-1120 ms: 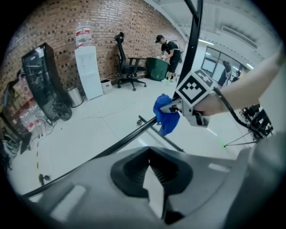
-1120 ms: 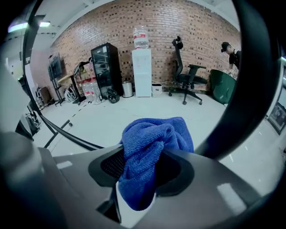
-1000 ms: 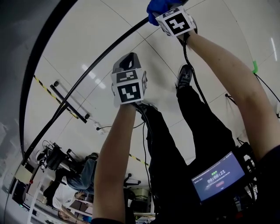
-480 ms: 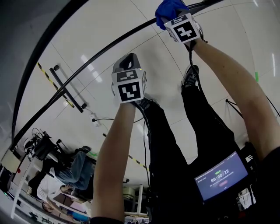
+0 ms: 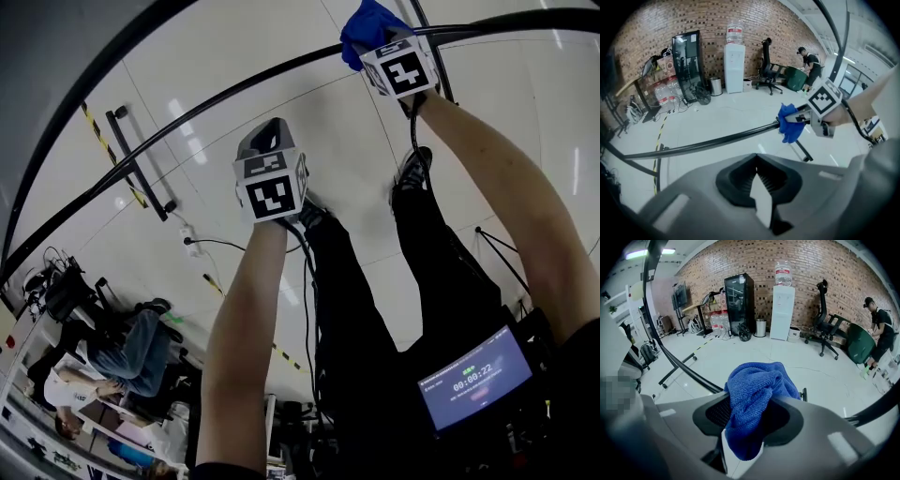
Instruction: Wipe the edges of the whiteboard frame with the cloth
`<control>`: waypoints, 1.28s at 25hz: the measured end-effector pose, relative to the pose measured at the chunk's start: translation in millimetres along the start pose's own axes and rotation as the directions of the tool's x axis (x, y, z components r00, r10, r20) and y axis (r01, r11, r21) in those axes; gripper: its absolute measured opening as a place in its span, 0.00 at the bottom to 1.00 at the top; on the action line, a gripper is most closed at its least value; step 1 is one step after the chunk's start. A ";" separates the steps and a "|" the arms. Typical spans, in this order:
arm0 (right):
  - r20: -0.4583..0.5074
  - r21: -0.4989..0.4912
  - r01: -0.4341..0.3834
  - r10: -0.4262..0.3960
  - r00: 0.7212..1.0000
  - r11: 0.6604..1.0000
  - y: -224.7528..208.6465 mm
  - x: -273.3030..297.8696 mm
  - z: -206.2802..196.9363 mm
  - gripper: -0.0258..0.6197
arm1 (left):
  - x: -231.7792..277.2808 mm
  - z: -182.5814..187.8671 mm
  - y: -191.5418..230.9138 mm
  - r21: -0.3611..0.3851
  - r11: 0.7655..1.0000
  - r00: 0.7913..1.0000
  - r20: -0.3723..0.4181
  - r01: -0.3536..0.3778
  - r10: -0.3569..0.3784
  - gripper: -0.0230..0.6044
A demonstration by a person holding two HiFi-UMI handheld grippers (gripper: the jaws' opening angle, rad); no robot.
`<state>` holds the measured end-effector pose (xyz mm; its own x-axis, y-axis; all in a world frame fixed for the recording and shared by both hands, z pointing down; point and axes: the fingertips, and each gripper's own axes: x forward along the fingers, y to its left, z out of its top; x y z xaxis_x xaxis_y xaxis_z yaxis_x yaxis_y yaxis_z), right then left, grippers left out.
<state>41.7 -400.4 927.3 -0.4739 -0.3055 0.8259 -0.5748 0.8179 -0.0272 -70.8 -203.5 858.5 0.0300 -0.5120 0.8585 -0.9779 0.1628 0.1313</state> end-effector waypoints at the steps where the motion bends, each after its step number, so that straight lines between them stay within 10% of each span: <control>1: 0.000 -0.005 -0.004 0.004 1.000 1.000 5.0 1.5 2.1 0.32 | -1.7 -3.4 4.5 -0.006 1.000 1.000 0.000 -0.004 0.004 0.04; 32: -0.066 -0.138 -0.115 0.106 0.992 0.984 184.9 44.2 62.9 0.32 | -73.2 -91.4 159.5 -0.189 0.977 0.994 0.018 -0.102 0.108 0.04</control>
<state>-127.5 -293.3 923.4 -0.4870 -0.1837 0.8539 -0.4188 0.9070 -0.0437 -210.1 -63.0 861.9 -0.0791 -0.5062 0.8588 -0.9191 0.3706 0.1339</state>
